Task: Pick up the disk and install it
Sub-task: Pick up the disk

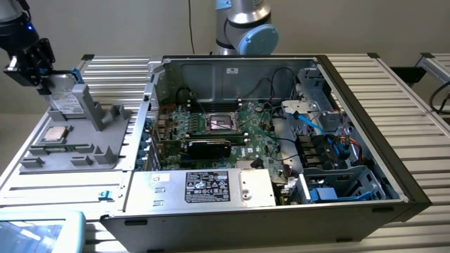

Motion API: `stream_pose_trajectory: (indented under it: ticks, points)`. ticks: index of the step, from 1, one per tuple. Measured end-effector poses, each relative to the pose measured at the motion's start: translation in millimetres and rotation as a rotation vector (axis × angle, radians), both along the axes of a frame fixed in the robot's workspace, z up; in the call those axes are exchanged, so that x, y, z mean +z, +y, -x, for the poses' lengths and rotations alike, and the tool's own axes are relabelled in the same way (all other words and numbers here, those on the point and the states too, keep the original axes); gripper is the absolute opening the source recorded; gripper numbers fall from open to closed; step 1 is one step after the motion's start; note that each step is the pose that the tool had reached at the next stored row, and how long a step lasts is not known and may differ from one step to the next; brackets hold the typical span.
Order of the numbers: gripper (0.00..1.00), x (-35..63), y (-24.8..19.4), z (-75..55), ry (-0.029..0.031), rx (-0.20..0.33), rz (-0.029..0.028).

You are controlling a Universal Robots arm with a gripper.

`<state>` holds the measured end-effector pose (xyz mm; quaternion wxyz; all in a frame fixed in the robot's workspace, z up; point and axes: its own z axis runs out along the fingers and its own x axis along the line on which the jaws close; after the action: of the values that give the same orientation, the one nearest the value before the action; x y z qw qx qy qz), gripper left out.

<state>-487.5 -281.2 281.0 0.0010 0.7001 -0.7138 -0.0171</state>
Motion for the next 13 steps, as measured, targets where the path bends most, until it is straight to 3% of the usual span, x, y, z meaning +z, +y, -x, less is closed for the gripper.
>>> stream_pose_trajectory:
  ticks: [6,13]
  points:
    - [0.52,-1.9,1.8,0.0,-0.0002,0.000,0.0119]
    - [0.52,-4.0,1.9,0.0,0.0000,0.000,0.0120]
